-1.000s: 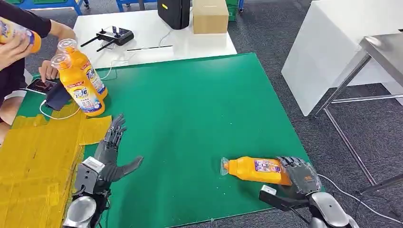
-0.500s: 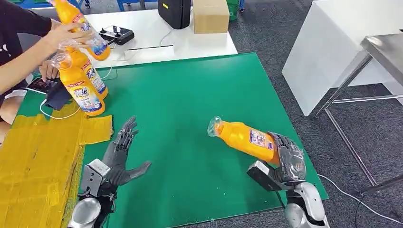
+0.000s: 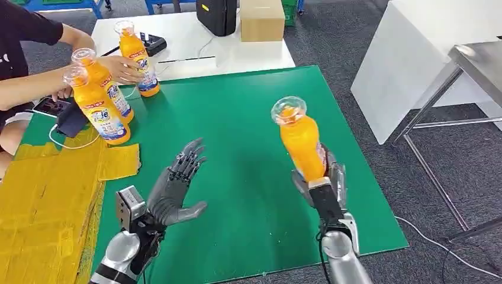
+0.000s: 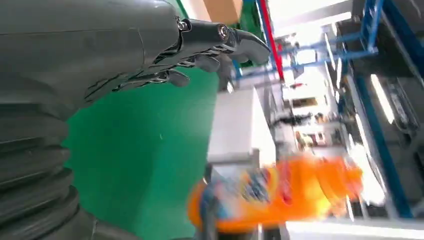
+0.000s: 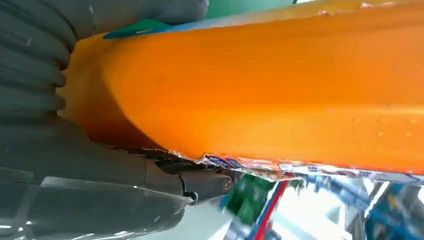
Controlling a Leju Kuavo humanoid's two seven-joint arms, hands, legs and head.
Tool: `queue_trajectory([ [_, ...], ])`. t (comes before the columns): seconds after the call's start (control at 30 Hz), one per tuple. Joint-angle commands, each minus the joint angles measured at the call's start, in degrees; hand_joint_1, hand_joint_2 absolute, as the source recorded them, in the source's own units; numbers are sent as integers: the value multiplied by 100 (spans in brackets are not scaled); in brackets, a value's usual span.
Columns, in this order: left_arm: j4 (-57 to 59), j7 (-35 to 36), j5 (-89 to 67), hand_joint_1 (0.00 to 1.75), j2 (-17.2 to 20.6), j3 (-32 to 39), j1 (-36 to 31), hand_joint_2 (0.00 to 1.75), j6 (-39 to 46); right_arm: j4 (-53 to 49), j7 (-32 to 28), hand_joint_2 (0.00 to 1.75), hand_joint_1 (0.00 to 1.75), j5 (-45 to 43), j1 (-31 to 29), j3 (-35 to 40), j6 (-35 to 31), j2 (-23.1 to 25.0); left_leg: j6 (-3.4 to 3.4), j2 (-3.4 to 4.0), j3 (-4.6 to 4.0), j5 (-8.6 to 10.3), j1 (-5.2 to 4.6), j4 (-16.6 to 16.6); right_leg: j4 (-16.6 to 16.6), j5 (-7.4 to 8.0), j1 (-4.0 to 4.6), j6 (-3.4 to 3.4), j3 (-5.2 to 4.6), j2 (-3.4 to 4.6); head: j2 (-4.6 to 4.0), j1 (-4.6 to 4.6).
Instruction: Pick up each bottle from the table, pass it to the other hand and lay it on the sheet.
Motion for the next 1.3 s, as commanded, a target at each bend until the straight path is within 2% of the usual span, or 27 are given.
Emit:
queue_trajectory([
  [0.03, 785, 40, 192, 0, 122, -502, -633, 175, -55, 1728, -184, 175, 175, -292, -780, 820, 294, 488, -8, -5, 24, -7, 10, -6, -8, -4, 7, -3, 24, 16, 0, 0],
  [0.17, 963, 59, 258, 0, 100, -570, -835, 175, 46, 1976, -306, 175, 175, -423, -937, 1575, 461, 650, -8, 7, 12, -6, 11, -2, -2, 0, 8, -3, 11, 24, 0, 2],
  [0.2, 994, 64, 252, 0, 99, -554, -846, 175, 88, 1932, -307, 175, 175, -416, -941, 1697, 485, 661, -14, 1, 35, -16, 20, 1, -2, -7, 15, -5, 34, 37, 0, 2],
  [0.23, 999, 64, 253, 0, 107, -549, -847, 175, 88, 1924, -304, 175, 175, -404, -943, 1715, 476, 676, -8, -1, 16, -5, 12, -4, -4, -2, 9, -3, 15, 20, 0, 2],
  [0.53, 1543, 148, -351, 0, -25, -335, -1074, 175, 926, 1202, -129, 175, 175, -264, -822, 2898, 718, 473, -6, -10, 9, -5, 7, -1, 0, -5, 4, -1, 10, 9, 0, 2],
  [0.57, 1618, 219, -591, 0, -38, -339, -1108, 175, 1235, 1180, -106, 175, 175, -258, -845, 3016, 717, 435, -5, -9, 3, -3, 6, -2, 0, -3, 4, -2, 5, 7, 0, 2],
  [0.97, 1839, 191, -687, 0, -211, -125, -1139, 175, 1610, 1128, -69, 175, 175, -216, -867, 3302, 746, 353, -8, -16, 12, -7, 9, 0, -1, -7, 7, -3, 15, 8, 0, 2],
  [1.0, 1824, 156, -678, 166, -235, -78, -1121, 175, 1661, 1140, -52, 175, 175, -231, -867, 3307, 731, 344, -11, -20, 22, -12, 14, 1, -1, -11, 10, -4, 26, 12, 0, 4],
  [1.03, 1808, 145, -666, 175, -243, -55, -1110, 175, 1662, 1158, -34, 175, 175, -257, -858, 3299, 712, 335, -5, -10, 3, -3, 6, -2, -1, -3, 4, -2, 6, 7, 0, 2],
  [1.17, 1760, 126, -615, 175, -251, 1, -1093, 175, 1665, 1223, -31, 175, 175, -296, -838, 3262, 677, 303, -5, -13, 3, -2, 5, -3, -2, -3, 4, -2, 6, 4, 0, 2],
  [1.2, 1764, 110, -524, 175, -262, 29, -1092, 175, 1609, 1266, -27, 175, 175, -307, -844, 3254, 669, 305, -12, -24, 28, -13, 16, 0, -3, -13, 12, -4, 33, 11, 0, 2],
  [1.3, 1783, 94, -352, 175, -273, 89, -1090, 175, 1520, 1334, -29, 175, 175, -324, -851, 3247, 642, 312, -7, -15, 12, -6, 9, -2, -3, -6, 7, -2, 16, 7, 0, 2],
])
